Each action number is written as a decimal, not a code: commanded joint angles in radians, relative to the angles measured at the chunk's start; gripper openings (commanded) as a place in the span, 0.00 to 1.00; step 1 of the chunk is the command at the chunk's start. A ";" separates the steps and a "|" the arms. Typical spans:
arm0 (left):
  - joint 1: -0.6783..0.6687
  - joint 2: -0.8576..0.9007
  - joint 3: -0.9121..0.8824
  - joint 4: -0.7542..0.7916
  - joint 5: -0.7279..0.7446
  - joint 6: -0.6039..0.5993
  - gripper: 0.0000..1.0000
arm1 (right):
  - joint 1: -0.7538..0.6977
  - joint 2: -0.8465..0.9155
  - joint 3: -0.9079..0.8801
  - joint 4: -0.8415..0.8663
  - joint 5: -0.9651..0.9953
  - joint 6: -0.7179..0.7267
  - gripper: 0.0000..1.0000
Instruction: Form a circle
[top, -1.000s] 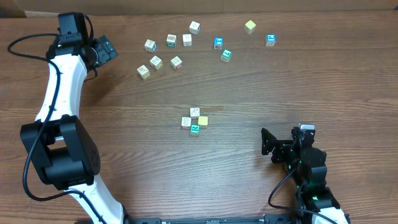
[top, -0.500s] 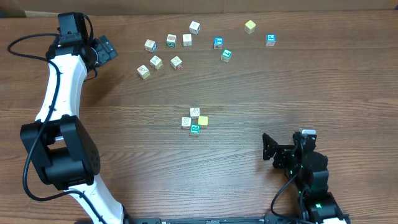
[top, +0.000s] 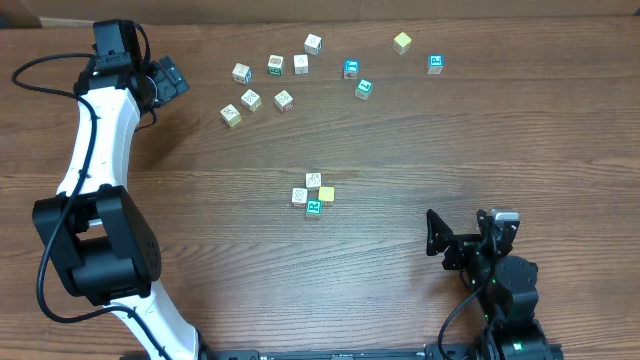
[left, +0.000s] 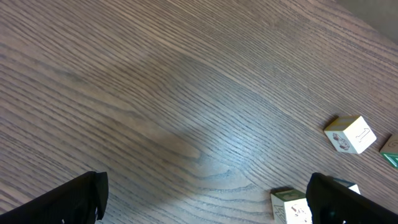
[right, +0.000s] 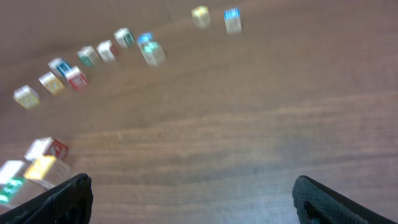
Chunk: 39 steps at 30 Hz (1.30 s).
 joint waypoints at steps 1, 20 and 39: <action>-0.007 -0.011 0.011 0.002 0.001 -0.003 1.00 | -0.003 -0.095 -0.010 0.006 -0.003 -0.001 1.00; -0.007 -0.011 0.011 0.002 0.001 -0.003 0.99 | -0.004 -0.317 -0.010 0.013 -0.066 -0.173 1.00; -0.007 -0.011 0.011 0.002 0.001 -0.003 1.00 | -0.004 -0.317 -0.010 0.013 -0.066 -0.173 1.00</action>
